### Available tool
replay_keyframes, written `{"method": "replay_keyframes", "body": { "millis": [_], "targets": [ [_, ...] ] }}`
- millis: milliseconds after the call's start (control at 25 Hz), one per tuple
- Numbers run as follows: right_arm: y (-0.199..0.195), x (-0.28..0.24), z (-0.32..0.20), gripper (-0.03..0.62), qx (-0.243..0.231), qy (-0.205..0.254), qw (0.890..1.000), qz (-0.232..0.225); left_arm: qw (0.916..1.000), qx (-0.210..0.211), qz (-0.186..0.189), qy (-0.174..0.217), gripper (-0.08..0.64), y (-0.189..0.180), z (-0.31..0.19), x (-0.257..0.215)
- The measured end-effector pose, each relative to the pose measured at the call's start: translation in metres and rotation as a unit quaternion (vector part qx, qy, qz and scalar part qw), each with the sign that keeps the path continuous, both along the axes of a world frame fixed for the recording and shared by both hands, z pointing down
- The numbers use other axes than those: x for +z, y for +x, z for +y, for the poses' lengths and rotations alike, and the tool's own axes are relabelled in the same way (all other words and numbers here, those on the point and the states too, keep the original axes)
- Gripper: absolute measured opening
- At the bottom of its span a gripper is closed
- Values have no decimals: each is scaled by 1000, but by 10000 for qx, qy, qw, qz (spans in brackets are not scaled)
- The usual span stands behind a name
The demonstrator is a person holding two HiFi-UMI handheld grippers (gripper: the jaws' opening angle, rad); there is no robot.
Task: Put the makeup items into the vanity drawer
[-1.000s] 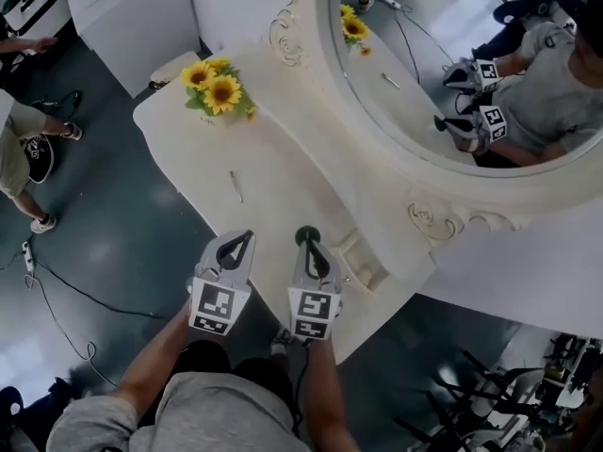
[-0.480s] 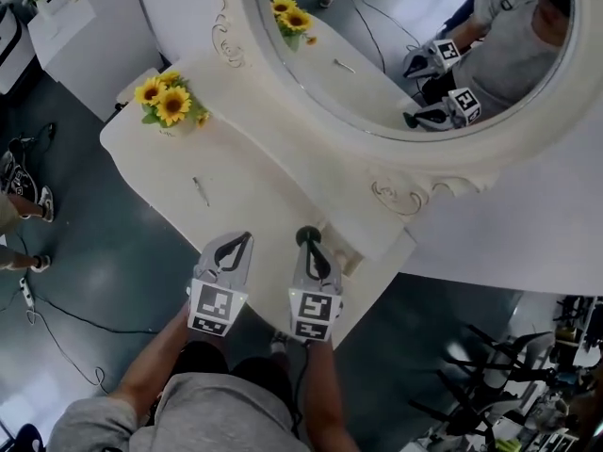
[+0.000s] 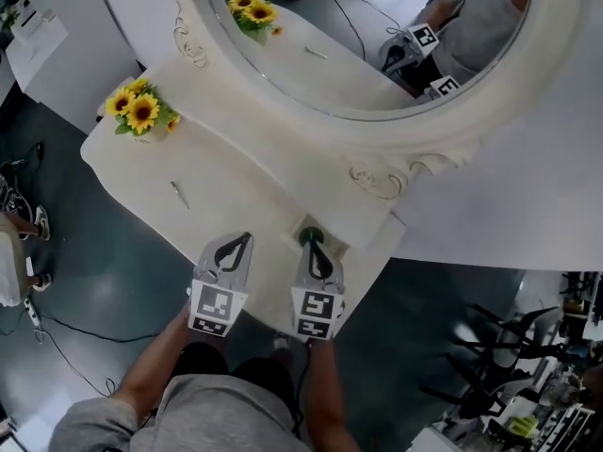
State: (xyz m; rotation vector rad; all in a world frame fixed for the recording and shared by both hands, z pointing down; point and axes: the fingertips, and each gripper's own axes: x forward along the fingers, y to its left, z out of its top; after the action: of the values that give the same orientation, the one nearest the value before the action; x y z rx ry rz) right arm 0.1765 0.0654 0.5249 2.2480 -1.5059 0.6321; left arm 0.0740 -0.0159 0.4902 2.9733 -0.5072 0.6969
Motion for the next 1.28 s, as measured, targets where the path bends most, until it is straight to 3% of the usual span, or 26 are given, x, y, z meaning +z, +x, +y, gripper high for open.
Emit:
{"method": "replay_keyframes", "body": {
  "millis": [760, 880, 960, 1280],
  "targets": [
    [14, 30, 19, 9, 348, -100, 9992, -186, 9993, 193, -296, -100, 11, 2, 16, 25],
    [13, 30, 18, 55, 377, -70, 9991, -181, 9993, 199, -309, -103, 11, 1, 18, 25],
    [12, 29, 17, 128, 375, -46, 9991, -179, 9993, 186, -314, -105, 11, -1, 17, 26],
    [11, 25, 18, 129, 364, -13, 9992, -148, 9995, 133, -293, -71, 11, -4, 15, 22]
  ]
}}
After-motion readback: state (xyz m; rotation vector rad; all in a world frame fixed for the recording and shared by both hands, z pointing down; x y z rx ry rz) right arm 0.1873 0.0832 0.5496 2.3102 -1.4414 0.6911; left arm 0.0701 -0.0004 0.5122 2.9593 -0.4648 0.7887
